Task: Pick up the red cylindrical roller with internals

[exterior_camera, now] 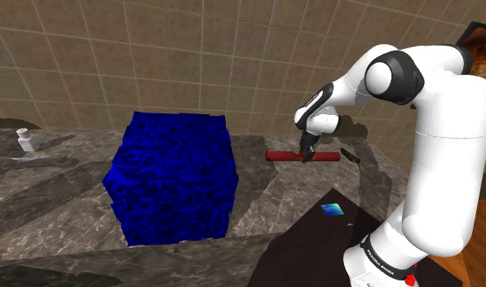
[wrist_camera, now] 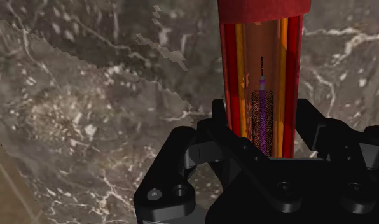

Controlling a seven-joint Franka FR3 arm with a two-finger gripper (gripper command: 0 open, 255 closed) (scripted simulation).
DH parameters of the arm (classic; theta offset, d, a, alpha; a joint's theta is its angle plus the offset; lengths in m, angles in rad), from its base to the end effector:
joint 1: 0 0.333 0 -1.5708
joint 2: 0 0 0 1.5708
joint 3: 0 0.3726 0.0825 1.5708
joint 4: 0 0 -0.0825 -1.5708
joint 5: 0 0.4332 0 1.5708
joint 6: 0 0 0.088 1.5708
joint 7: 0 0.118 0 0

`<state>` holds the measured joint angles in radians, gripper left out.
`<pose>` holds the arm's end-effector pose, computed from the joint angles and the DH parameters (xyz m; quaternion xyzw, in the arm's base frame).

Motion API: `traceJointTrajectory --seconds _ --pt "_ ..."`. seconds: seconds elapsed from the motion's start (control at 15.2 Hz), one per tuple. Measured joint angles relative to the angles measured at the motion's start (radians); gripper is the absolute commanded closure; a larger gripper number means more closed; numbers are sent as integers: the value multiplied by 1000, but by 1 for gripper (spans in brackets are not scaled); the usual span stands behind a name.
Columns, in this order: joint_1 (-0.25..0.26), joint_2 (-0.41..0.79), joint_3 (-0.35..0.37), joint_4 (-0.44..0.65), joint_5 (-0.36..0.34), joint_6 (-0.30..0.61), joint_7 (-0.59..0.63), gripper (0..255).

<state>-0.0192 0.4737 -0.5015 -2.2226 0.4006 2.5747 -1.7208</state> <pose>0.5035 -0.3017 0.1780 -0.9009 -0.4337 0.0139 0.0101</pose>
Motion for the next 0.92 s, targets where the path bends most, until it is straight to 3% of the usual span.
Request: traceJointTrajectory --seconds 0.53,0.92 --pt "-1 0 1 0 1 1 -2 255" --pt "31 -58 -40 -7 -50 -47 34 255"
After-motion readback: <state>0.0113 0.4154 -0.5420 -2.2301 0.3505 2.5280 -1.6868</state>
